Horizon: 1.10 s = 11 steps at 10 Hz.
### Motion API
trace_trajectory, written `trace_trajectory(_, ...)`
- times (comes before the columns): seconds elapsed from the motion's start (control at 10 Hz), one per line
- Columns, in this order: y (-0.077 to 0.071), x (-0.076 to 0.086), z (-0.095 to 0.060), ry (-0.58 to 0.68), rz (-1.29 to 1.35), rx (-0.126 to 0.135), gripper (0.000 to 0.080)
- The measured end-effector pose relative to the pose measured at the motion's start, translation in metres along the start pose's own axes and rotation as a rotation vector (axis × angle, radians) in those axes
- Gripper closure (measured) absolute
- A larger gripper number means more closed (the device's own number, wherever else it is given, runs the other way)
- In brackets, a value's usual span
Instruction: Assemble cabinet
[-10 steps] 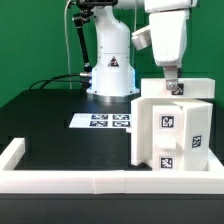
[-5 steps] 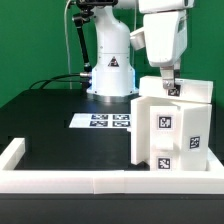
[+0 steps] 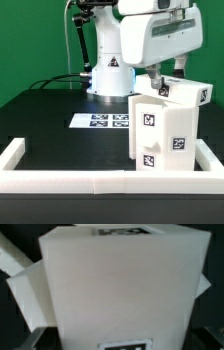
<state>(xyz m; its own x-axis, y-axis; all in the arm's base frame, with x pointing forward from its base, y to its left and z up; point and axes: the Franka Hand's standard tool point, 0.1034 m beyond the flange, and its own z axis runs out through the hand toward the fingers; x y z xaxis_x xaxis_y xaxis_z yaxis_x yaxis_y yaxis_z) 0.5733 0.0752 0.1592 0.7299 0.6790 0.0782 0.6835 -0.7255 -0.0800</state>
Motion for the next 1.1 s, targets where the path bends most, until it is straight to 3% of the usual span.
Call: trace_trajectory(1.1,-0.012,0.009,0.001,0.001,1.004,0.004,0.0239)
